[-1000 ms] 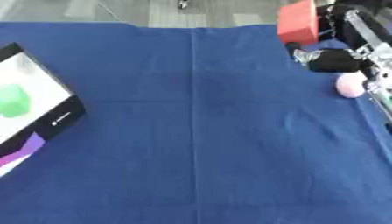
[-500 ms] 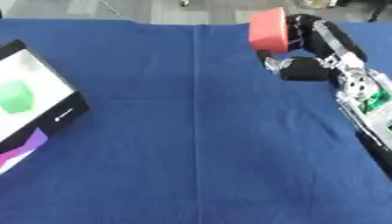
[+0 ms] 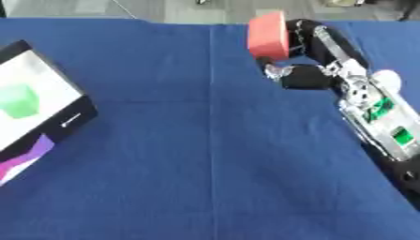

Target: Pick up the objects with one hand, pass them to the other hand, and then place them into the box on the other side of the table.

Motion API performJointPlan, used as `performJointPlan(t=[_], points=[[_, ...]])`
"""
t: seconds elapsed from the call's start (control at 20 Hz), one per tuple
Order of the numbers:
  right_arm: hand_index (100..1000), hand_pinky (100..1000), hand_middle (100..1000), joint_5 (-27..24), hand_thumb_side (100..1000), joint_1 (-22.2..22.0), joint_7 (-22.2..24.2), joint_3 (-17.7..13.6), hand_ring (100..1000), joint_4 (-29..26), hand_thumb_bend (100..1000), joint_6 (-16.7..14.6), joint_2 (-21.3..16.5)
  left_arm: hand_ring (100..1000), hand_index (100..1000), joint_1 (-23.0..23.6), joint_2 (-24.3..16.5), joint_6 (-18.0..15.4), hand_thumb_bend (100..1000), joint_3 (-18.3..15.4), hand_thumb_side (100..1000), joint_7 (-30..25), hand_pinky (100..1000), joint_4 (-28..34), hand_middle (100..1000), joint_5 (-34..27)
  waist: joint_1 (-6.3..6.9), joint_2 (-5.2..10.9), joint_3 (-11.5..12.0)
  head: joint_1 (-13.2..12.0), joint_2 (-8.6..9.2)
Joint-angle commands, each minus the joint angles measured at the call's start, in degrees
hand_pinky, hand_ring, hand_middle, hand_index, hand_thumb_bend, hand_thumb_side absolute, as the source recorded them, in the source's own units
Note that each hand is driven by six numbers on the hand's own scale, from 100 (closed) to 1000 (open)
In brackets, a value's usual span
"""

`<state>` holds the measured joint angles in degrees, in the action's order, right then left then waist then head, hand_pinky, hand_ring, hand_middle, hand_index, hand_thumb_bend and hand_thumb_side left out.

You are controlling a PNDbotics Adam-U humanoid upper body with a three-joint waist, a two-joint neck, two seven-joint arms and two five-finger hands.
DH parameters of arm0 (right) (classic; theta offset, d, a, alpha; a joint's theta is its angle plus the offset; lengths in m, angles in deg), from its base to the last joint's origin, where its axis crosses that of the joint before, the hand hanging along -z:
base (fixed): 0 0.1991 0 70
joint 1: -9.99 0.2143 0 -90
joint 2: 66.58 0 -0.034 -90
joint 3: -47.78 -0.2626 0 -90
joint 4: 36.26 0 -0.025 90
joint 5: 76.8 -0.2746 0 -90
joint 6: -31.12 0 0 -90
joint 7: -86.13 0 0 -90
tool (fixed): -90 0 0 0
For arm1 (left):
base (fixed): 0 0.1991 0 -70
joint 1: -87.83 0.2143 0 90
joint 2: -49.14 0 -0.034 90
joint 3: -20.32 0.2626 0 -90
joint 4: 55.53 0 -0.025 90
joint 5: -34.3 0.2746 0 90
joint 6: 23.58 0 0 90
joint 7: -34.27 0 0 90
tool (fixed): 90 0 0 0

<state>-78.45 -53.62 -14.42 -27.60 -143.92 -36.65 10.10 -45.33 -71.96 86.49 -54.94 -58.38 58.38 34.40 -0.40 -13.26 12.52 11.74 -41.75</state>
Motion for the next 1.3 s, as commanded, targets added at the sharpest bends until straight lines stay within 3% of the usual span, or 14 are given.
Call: performJointPlan(t=[0.05, 0.35, 1.0, 1.3], points=[[605, 701, 502, 0.8, 100, 1.2, -0.1, 0.6, 698, 0.1, 100, -0.2, -0.1, 685, 764, -2.3, -1.0, -0.1, 375, 1.6, 470, -3.2, 819, 0.7, 669, 0.7, 0.18, 1.42, 0.3, 0.3, -0.47], [605, 699, 502, 1.7, 100, 1.7, 0.1, 2.2, 698, 1.1, 100, -0.5, 1.1, 692, 765, -6.1, 1.4, 0.5, 378, 5.3, 478, -8.5, 816, 0.7, 675, 2.6, 0.29, 1.65, 0.9, 0.5, -0.81], [607, 699, 504, 3.9, 100, 1.8, -0.1, 4.9, 701, 1.5, 100, -0.8, 2.7, 734, 815, -12.0, 7.2, 5.6, 396, 12.1, 502, -20.8, 824, 0.5, 727, 10.4, 0.56, 1.91, 1.3, -0.5, -1.30], [606, 697, 504, 3.9, 100, 2.0, -0.9, 6.1, 701, 0.9, 100, -1.1, 3.0, 744, 830, -14.0, 10.5, 6.5, 421, 15.3, 464, -25.0, 828, -3.4, 738, 14.9, 0.61, 2.02, 1.4, -0.8, -1.57]])
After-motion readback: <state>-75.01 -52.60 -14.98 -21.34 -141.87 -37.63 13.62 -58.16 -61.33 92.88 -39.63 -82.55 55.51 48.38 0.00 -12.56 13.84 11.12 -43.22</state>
